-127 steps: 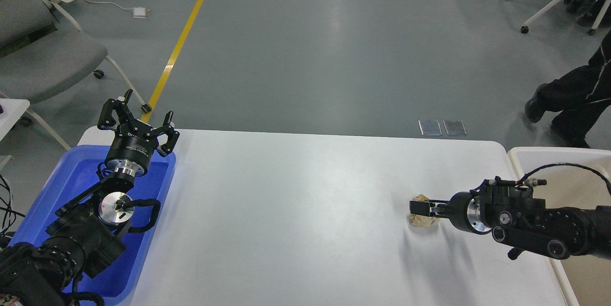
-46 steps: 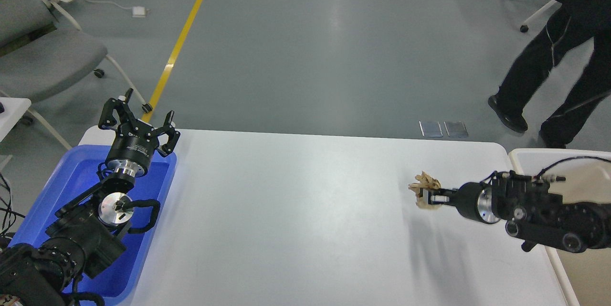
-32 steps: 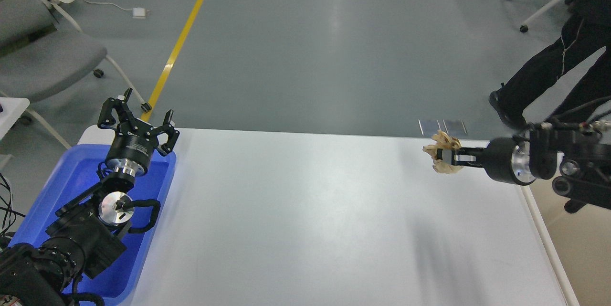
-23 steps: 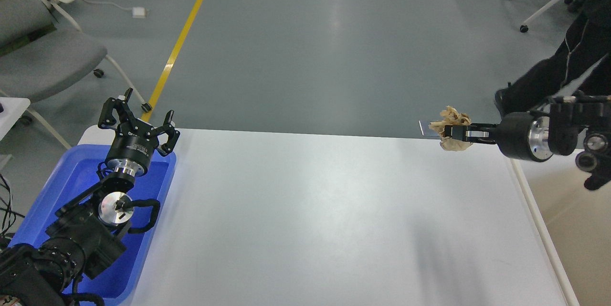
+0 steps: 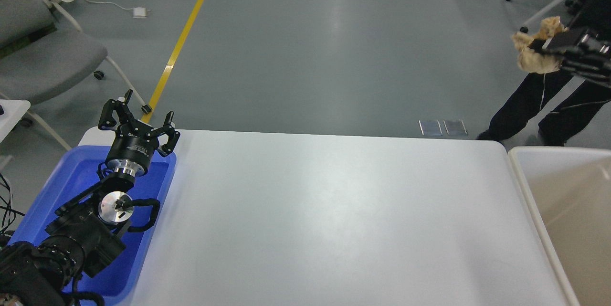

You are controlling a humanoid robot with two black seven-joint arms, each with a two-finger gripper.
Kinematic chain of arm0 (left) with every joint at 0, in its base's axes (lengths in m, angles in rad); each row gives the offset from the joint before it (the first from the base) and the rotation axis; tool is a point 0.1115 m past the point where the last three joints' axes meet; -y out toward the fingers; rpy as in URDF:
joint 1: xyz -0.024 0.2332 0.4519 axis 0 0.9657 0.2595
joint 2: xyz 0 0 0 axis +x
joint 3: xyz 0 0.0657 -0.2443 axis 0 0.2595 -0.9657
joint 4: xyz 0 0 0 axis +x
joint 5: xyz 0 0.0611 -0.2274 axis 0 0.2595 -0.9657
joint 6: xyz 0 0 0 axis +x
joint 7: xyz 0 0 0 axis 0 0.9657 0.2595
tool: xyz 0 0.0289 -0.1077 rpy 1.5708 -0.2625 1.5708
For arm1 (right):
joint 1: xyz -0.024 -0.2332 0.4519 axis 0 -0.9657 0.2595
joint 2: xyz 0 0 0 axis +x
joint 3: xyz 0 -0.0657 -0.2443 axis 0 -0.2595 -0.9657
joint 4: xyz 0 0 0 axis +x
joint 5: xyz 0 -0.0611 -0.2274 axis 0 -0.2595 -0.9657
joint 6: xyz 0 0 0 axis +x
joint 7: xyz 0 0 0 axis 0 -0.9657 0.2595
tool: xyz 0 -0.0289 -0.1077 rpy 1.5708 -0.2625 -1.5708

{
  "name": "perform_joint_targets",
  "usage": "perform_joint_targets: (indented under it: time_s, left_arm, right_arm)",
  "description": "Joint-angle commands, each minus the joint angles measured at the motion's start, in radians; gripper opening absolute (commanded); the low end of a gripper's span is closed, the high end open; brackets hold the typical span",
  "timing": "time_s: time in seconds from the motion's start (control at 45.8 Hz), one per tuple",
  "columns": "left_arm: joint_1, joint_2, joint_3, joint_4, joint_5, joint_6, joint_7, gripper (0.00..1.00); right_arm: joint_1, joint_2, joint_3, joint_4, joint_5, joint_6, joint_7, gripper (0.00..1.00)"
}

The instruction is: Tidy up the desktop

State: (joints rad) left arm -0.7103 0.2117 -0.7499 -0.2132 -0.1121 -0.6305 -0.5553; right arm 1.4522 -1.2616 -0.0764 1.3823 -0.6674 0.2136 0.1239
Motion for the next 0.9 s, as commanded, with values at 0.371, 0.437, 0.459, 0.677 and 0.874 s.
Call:
perform_joint_targets:
  time_s: [0.371, 0.437, 0.459, 0.677, 0.874]
  left_arm:
    - [0.0, 0.0, 0.0, 0.0, 0.0, 0.0, 0.0, 1.0]
    - [0.0, 0.0, 0.0, 0.0, -0.001, 0.002, 0.0, 1.0]
    - [0.0, 0.0, 0.0, 0.0, -0.001, 0.002, 0.0, 1.0]
    - [0.0, 0.0, 0.0, 0.0, -0.001, 0.002, 0.0, 1.0]
    - [0.0, 0.0, 0.0, 0.0, 0.0, 0.002, 0.0, 1.0]
  right_arm:
    - [-0.516, -0.007, 0.027, -0.365, 0.853, -0.014, 0.256, 0.0]
    - [-0.565, 0.045, 0.033, -0.422, 0.902, -0.013, 0.26, 0.0]
    - [-0.581, 0.063, 0.036, -0.446, 0.916, -0.011, 0.261, 0.0]
    - [-0.757, 0.269, 0.159, -0.695, 0.953, 0.01, 0.26, 0.0]
    - [-0.888, 0.467, 0.288, -0.968, 0.947, 0.07, 0.25, 0.0]
